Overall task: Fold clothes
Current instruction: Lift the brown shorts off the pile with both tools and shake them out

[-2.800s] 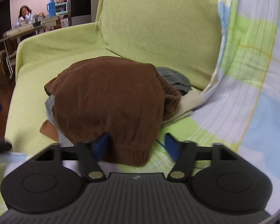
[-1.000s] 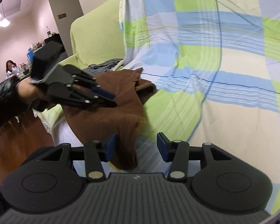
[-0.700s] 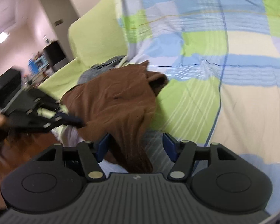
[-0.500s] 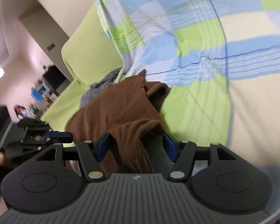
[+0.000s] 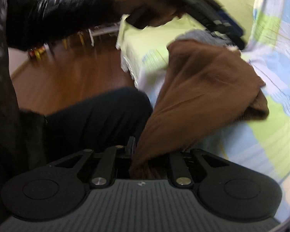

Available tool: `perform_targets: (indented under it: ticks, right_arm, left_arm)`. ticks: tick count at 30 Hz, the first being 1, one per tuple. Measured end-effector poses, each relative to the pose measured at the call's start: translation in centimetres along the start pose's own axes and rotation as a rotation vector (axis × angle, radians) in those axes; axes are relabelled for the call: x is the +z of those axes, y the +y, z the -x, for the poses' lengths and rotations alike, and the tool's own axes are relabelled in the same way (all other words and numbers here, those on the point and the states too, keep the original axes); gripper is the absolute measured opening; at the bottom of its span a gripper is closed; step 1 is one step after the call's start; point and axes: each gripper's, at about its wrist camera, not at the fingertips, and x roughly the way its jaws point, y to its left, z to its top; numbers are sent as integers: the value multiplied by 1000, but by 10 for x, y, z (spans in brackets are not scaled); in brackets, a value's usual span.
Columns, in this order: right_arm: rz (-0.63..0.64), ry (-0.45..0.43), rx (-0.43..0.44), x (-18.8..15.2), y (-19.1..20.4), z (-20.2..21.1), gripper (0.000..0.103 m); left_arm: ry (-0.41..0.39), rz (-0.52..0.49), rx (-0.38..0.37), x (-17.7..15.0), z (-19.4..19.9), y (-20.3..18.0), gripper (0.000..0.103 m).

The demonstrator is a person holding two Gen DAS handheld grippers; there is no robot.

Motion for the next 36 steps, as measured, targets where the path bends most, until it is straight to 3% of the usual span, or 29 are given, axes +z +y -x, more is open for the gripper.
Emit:
perform_targets:
  ticks: [2, 3, 5, 8, 11, 16, 18, 23, 29, 31, 33, 34, 35, 36]
  right_arm:
    - [-18, -18, 2, -3, -1, 2, 12]
    - [-21, -20, 1, -3, -2, 2, 13]
    - [-35, -17, 1, -6, -4, 2, 20]
    - [-72, -12, 0, -14, -7, 8, 35]
    - [-109, -12, -4, -19, -10, 13, 39]
    - [-275, -160, -56, -19, -41, 37, 44]
    - [-319, -220, -92, -14, -55, 40, 51]
    - [-426, -367, -180, 0, -91, 49, 52]
    - [-546, -360, -217, 47, -147, -18, 52]
    - [-616, -319, -182, 58, -171, -48, 51]
    - [-655, -284, -160, 62, -178, -65, 46]
    - [-673, -257, -158, 63, -180, -78, 37]
    - [-663, -261, -171, 66, -176, -80, 13]
    - [-652, -265, -184, 69, -172, -82, 4]
  left_arm:
    - [35, -49, -23, 2, -18, -6, 60]
    - [96, -82, -43, -1, -37, -7, 60]
    - [149, -80, -48, -6, -47, -4, 59]
    - [216, -66, -21, -29, -38, 0, 59]
    - [252, -11, 16, -58, -15, 3, 59]
    - [223, 140, 57, -97, 28, 6, 59]
    - [213, 171, 71, -103, 44, 1, 59]
    - [167, 219, 125, -116, 69, -6, 59]
    - [99, 260, 219, -122, 103, 1, 59]
    - [83, 269, 234, -123, 111, 3, 59]
    - [53, 283, 275, -125, 126, 9, 59]
    - [44, 284, 289, -125, 131, 10, 59]
    - [37, 284, 300, -125, 135, 11, 59]
    - [15, 285, 330, -123, 147, 15, 59]
